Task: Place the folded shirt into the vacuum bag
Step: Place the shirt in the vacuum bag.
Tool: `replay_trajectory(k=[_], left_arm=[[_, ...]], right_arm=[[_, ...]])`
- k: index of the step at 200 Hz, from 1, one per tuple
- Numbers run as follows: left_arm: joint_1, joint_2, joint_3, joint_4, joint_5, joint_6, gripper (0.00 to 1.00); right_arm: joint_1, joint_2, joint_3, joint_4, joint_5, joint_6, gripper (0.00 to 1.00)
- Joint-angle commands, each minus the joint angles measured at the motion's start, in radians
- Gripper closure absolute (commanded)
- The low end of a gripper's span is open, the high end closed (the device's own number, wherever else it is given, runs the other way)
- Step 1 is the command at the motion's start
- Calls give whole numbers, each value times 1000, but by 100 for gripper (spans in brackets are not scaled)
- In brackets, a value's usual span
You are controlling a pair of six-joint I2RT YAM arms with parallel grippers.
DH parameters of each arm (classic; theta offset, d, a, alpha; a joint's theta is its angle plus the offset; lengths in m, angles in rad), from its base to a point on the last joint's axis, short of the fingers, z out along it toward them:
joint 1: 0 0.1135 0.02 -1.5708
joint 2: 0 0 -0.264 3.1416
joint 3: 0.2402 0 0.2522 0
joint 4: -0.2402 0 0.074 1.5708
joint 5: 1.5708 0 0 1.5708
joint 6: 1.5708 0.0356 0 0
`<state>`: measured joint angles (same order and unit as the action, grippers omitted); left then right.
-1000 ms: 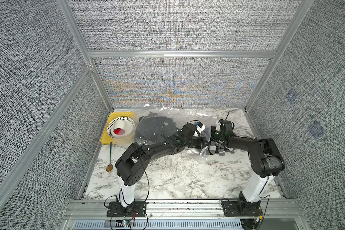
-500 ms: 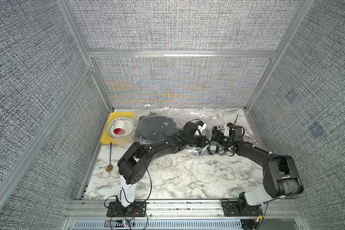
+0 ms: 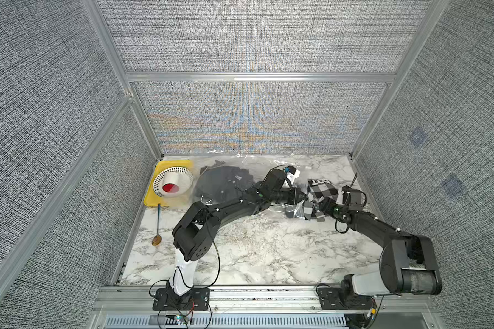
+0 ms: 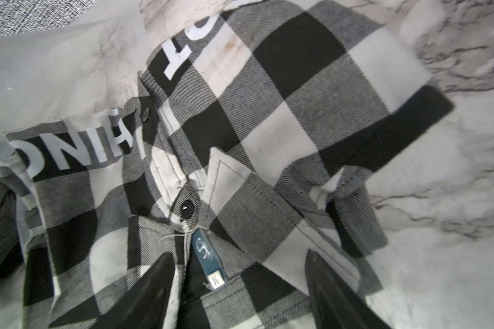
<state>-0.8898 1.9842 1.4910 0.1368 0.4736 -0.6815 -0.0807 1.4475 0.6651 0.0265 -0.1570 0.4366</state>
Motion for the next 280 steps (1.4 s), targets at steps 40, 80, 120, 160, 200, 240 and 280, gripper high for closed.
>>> replay_trajectory(k=[40, 80, 120, 160, 200, 240, 280], left_arm=[[-27, 1, 26, 21, 31, 27, 100], [-28, 2, 20, 20, 32, 28, 100], [-28, 32, 20, 23, 38, 27, 100], [-28, 36, 12, 29, 41, 26, 100], [-27, 28, -10, 32, 35, 28, 100], [-28, 18, -31, 40, 32, 24, 100], [-28, 13, -37, 40, 30, 26, 100]], right_arm=[[-24, 58, 8, -30, 22, -38, 25], [-24, 90, -23, -28, -8, -36, 41], [-18, 77, -62, -27, -31, -40, 63], [-17, 35, -78, -16, -73, -31, 98], [-11, -26, -54, 10, -223, 8, 100], [5, -62, -44, 41, -373, 73, 100], [13, -83, -93, 18, -348, 72, 100]])
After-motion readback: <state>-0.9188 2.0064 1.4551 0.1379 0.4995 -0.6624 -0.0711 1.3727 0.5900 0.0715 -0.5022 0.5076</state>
